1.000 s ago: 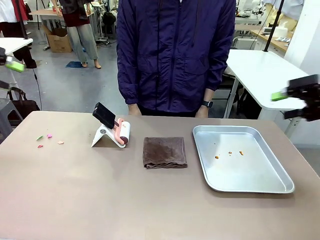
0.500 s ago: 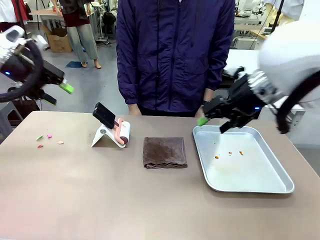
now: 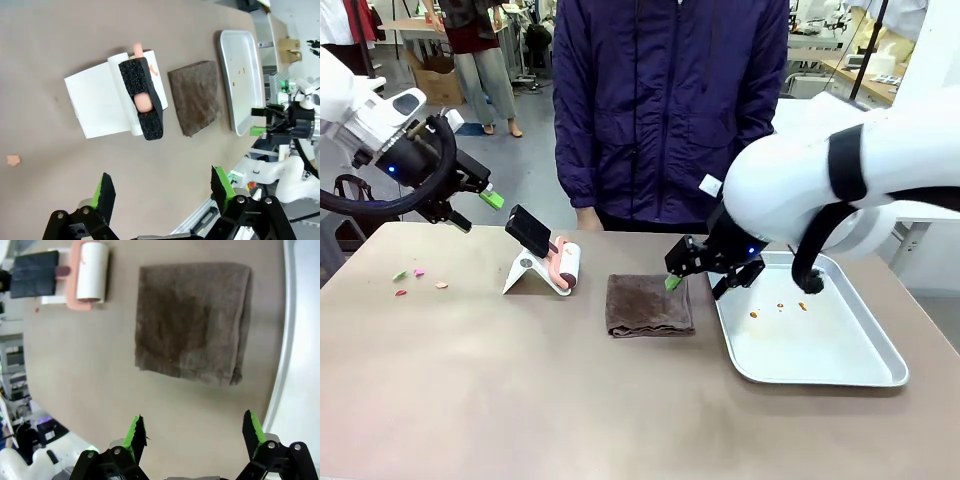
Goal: Clean the surface of the table.
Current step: Hold the Lint Roller with your left hand and the towel with your right hand.
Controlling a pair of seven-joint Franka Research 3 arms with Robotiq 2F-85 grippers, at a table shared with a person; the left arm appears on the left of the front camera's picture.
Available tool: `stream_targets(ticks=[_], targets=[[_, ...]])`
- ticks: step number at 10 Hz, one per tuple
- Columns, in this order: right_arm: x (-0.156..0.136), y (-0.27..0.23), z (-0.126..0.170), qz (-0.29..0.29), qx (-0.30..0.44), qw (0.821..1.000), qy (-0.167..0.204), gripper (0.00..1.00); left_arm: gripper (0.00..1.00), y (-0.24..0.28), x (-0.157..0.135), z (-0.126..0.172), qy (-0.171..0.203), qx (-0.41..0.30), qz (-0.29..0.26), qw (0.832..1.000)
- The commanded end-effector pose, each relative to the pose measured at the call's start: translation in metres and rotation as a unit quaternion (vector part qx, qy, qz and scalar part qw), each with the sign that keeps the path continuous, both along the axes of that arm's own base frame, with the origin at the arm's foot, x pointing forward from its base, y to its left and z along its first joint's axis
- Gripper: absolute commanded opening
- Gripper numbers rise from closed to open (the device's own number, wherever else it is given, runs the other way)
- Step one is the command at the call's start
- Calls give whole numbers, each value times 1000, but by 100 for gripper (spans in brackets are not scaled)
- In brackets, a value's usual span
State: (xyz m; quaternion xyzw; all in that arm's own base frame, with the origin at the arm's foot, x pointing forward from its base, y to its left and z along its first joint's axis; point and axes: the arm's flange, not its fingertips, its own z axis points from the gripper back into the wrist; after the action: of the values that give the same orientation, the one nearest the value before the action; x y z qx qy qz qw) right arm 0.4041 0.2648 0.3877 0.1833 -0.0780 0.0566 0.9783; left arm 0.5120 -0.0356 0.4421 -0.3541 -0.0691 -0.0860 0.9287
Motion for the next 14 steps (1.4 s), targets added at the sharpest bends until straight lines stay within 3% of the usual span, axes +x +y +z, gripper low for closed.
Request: stream_targets(ticks=[1, 3, 4, 7, 8, 10, 14], targets=[[10, 6, 2, -31, 6, 999, -10, 100, 100, -2, 7, -6, 12, -16, 15, 1000], [12, -4, 8, -61, -11, 998, -32, 100, 100, 1, 11, -9, 36, -6, 45, 998], [7, 0, -5, -21, 5, 1000, -6, 100, 100, 1, 4, -10, 12, -8, 12, 1000], [9, -3, -3, -32, 5, 999, -11, 100, 100, 1, 4, -10, 12, -8, 12, 1000], [13, 0, -2, -54, -52, 997, -1, 100, 100, 1, 6, -13, 21, -8, 21, 1000], [42, 20, -13, -54, -67, 996, 9, 100, 100, -13, 29, -18, 18, -8, 49, 999], [73, 55, -40, -90, -106, 990, 20, 100, 100, -19, 53, -34, 30, -42, 51, 997]])
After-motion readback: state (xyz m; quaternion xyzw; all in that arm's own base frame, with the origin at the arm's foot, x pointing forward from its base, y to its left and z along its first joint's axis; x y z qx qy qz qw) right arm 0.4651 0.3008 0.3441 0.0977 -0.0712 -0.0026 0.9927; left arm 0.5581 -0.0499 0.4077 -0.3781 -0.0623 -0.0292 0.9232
